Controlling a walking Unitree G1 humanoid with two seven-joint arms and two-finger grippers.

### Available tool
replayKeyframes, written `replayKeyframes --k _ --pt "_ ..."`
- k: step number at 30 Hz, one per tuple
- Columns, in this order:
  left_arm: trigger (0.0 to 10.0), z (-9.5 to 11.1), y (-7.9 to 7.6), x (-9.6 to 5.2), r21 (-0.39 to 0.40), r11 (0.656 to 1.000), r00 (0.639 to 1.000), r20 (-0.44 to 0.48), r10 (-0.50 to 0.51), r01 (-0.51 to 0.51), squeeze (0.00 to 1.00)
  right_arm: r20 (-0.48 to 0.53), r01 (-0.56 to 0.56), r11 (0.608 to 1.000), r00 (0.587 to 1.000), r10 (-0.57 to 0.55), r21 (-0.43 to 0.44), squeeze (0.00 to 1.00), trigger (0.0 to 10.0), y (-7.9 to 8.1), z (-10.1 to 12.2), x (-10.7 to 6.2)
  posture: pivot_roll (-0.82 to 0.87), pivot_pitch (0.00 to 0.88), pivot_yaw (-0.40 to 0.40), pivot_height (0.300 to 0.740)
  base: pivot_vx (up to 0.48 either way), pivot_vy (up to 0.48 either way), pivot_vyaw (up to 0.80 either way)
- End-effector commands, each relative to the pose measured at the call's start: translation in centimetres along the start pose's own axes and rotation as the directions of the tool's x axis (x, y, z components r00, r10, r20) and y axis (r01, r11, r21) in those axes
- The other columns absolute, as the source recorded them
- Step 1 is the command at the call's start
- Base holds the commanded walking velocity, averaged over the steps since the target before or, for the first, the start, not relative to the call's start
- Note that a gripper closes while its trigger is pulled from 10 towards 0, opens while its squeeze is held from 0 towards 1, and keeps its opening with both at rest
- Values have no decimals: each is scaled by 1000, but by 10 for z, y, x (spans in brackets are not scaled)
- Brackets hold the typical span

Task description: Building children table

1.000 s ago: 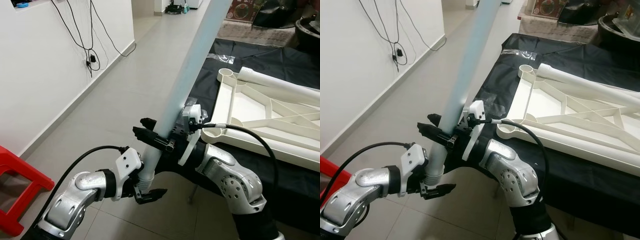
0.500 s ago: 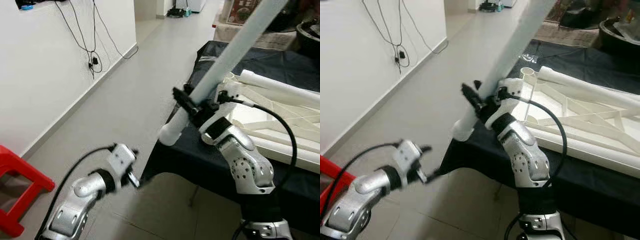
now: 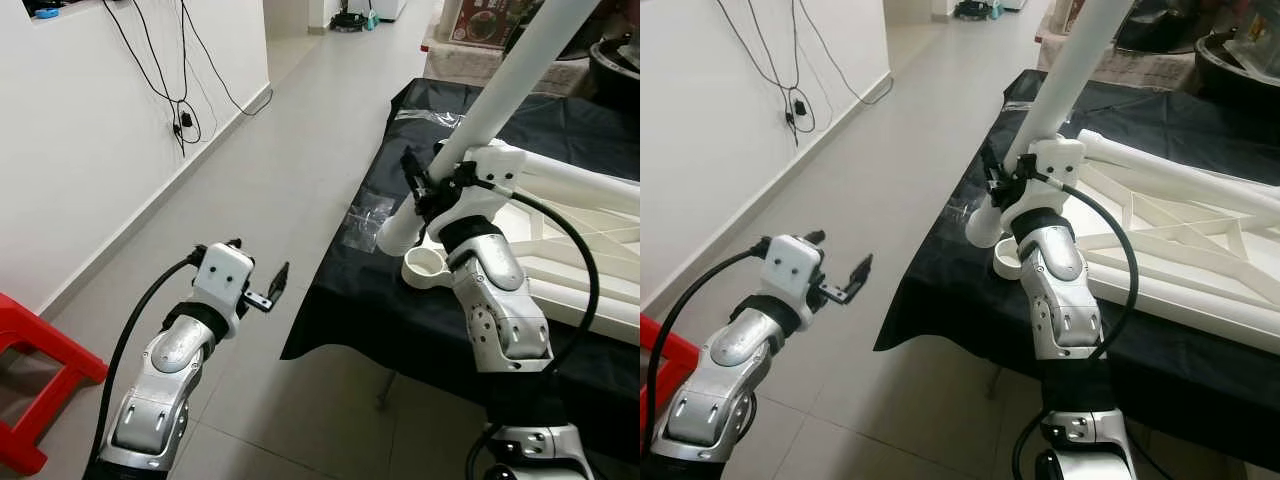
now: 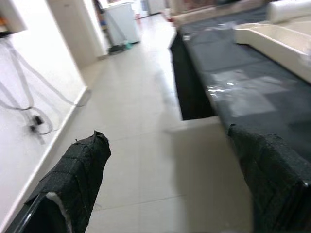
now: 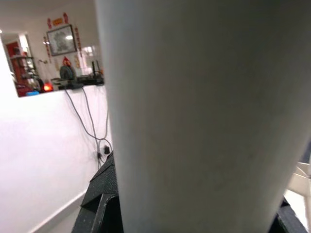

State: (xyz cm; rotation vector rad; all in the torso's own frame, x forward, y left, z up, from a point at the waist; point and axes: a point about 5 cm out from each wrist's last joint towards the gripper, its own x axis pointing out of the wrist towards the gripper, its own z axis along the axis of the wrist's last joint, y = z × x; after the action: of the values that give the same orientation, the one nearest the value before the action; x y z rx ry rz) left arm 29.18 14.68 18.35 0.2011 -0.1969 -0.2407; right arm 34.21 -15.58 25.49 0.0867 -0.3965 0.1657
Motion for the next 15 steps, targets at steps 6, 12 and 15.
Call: replayKeyframes --k 6,12,15 --pt "10000 -1 12 3 19 998 998 2 65 -65 0 33 7 1000 999 -7 -15 0 10000 7 -1 0 97 112 -22 740 357 -271 0" --pt "10000 -3 13 4 15 997 997 -10 75 -75 0 40 3 1000 999 -3 -10 0 10000 10 -1 1 96 116 -22 740 188 -379 0" --pt "10000 -3 12 5 14 997 997 -11 78 -77 0 42 2 1000 999 -1 -10 0 10000 10 -1 2 93 117 -23 740 0 -205 0"
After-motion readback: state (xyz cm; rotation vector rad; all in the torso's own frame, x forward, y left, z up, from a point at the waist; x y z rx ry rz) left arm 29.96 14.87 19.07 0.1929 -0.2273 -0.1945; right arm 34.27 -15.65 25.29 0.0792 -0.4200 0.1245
